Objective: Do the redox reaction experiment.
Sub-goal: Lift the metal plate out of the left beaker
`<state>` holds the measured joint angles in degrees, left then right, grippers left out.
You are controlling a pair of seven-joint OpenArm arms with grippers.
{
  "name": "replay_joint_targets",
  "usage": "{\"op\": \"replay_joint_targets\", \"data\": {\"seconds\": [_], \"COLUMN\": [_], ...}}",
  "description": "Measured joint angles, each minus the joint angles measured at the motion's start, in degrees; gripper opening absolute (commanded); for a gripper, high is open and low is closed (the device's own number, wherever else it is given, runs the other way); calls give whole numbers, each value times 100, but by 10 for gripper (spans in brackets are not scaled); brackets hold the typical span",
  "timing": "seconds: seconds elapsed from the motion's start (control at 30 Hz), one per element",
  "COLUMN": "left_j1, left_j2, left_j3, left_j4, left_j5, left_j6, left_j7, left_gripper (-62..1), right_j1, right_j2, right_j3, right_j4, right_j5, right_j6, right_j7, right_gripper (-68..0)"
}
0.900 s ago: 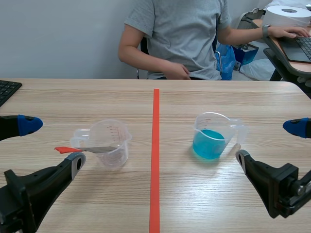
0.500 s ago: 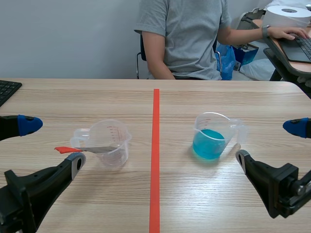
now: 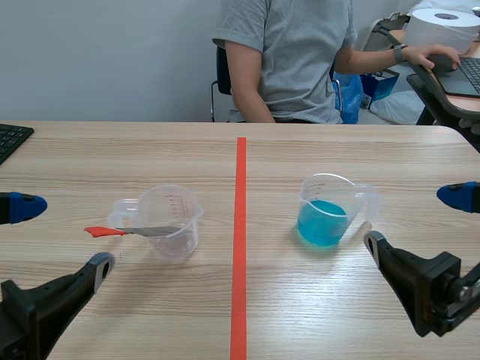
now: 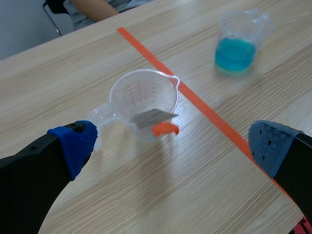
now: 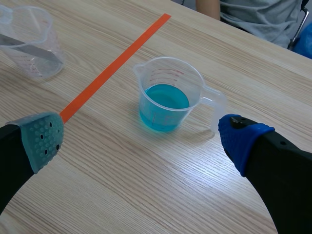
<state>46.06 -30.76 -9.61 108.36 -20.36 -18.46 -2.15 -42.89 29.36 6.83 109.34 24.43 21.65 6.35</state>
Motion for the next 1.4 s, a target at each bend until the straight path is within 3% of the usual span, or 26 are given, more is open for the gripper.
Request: {"op": "replay_joint_targets", "data": {"seconds": [0.33,0.63,1.1,1.27,1.4], "left_j1": [1073,1375,647,240,-11], "left_j2": [658,966,966,968,970], "left_j3": [-997,-1056,-999,-529,-181], "left_j4": [-426,-1926,-3792,-4253,-4647], "left_j5": [11,85,90,393,389], "left_j6": [155,238,219,214,214], "left_j7": [0,-9,-199,-201,-243], "left_gripper": [14,14,14,14,14], "right_j1": [20,448,1880,2363,2741], "right_j2": [0,0,0,0,0], "right_j3": [0,-192,-2085,-2911,-3501], "right_j4": [0,0,0,0,-2], "right_j5": [-2,-258,-1438,-1919,-2026], "right_j6": [109,216,323,323,323], "right_j7": [61,66,85,85,87], "right_gripper": [4,4,4,4,4]}}
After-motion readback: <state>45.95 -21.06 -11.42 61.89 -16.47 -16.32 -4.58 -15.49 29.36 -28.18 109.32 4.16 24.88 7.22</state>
